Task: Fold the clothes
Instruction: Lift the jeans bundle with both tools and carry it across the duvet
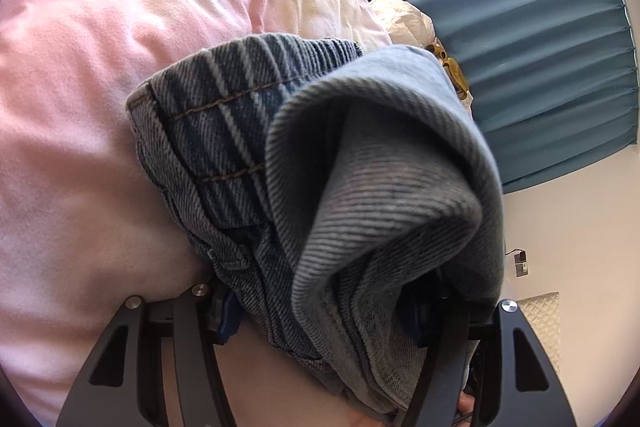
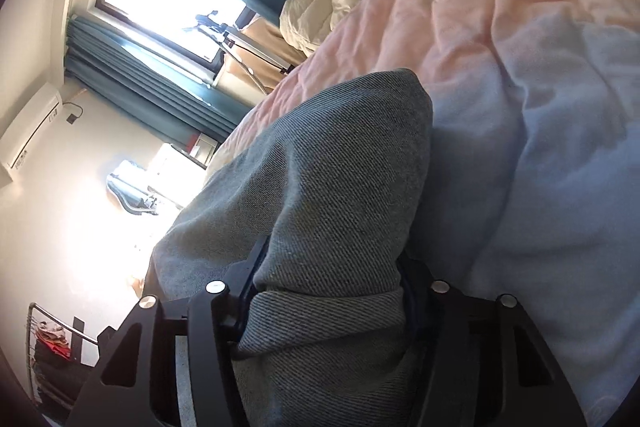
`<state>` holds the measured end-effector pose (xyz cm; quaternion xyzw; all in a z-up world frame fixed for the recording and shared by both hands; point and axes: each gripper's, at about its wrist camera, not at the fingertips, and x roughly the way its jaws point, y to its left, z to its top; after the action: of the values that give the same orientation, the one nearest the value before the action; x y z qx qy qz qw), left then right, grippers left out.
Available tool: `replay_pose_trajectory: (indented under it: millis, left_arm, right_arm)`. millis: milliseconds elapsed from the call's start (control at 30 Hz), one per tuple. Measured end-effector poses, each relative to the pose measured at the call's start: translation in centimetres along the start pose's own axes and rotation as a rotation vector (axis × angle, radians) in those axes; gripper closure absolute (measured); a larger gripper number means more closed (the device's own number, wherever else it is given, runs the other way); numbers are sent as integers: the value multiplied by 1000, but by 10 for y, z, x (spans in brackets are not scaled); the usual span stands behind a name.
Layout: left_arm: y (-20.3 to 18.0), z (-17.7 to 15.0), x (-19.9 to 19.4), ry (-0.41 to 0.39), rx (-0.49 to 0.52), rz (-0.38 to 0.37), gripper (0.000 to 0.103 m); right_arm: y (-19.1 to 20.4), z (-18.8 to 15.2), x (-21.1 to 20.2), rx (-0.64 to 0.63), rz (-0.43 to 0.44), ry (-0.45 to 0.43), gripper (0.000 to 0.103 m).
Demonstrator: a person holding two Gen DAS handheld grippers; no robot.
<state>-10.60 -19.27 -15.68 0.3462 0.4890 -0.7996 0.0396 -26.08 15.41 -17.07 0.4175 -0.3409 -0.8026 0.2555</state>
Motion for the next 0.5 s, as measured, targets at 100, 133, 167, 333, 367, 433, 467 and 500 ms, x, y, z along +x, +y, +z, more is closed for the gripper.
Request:
replay_pose_trajectory:
  millis: [100, 133, 167, 333, 367, 433, 467, 500]
  left_arm:
    - [8, 0, -6, -2, -34, -24, 56]
    - [8, 1, -8, -7, -32, -25, 61]
    - [6, 1, -11, -15, -23, -28, 66]
    - [-6, 0, -30, -41, 12, -70, 77]
    - [-8, 0, -34, -45, 17, -80, 77]
    - [-14, -1, -43, -48, 29, -95, 78]
    - [-17, -3, -49, -47, 37, -100, 78]
    - [-21, -4, -53, -47, 47, -102, 79]
  right_arm:
    - [13, -2, -7, -57, -25, -38, 78]
    - [20, -2, -11, -82, -22, -56, 80]
    - [26, -4, -16, -97, -22, -71, 83]
    - [56, -2, -41, -138, -11, -104, 87]
    - [62, -2, -46, -146, -9, -111, 88]
    - [74, -1, -56, -162, -4, -124, 88]
    - [80, -1, -61, -170, -2, -130, 88]
    - [85, -1, -69, -181, -2, -135, 88]
